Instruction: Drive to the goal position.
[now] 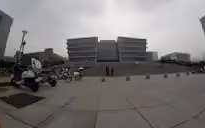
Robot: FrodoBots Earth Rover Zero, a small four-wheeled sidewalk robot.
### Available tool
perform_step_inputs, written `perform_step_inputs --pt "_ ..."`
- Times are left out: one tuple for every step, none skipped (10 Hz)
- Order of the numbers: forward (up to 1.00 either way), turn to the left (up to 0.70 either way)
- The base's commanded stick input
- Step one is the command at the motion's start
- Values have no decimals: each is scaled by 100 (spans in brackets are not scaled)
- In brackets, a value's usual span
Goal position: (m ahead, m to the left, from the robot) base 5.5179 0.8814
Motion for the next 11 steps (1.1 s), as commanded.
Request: perform_step_inputs --pt "70 -36" --pt "70 -36" --pt "70 -35" --pt "70 -1" --pt "70 -1" --pt "70 -1" --pt "70 -1" --pt "70 -1" --pt "70 -1" --pt "70 -1" --pt "70 -1"
